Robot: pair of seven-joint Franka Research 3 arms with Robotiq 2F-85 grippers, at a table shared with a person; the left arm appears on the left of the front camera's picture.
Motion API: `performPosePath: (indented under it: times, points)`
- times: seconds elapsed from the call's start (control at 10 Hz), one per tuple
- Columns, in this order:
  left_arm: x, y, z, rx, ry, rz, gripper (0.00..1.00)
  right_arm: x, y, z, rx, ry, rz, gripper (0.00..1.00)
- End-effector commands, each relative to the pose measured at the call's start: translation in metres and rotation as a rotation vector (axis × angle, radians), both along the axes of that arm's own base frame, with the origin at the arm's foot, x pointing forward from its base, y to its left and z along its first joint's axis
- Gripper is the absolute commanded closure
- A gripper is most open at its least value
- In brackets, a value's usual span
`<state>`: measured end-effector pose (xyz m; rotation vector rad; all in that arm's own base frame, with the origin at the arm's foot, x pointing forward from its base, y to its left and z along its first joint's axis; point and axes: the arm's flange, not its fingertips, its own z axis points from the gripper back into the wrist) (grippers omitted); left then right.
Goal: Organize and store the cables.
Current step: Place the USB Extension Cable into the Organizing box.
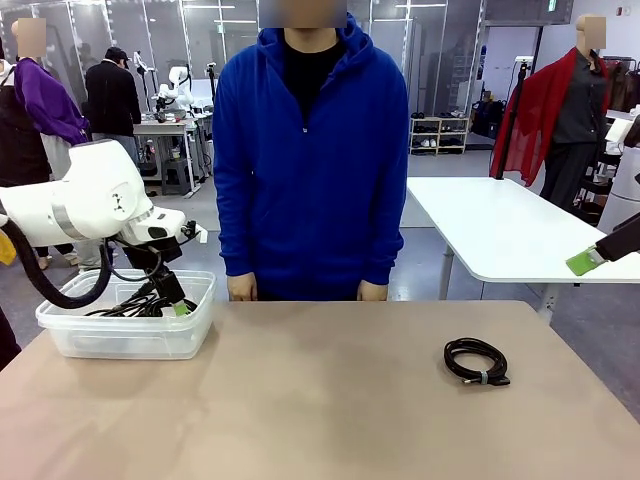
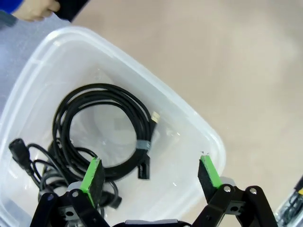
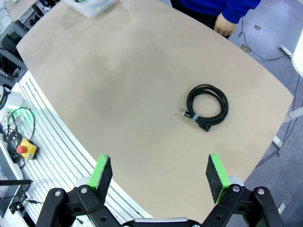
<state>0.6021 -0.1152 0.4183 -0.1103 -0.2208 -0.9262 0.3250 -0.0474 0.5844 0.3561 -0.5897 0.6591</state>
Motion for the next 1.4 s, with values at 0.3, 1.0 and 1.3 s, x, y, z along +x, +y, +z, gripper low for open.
performPosePath:
  times: [0.3, 1.0, 1.3]
  points:
    - [-0.093, 0.032, 0.065, -0.027, -0.071, -0.053, 0.00, 0.000, 0.000, 0.002, 0.006, 0.009, -0.009, 0.00]
    - [-0.199, 0.087, 0.165, -0.113, -0.206, -0.163, 0.00, 0.000, 0.000, 0.002, 0.006, 0.009, -0.009, 0.00]
    - [-0.270, 0.115, 0.171, -0.209, -0.320, -0.181, 0.00, 0.000, 0.000, 0.002, 0.006, 0.009, -0.009, 0.00]
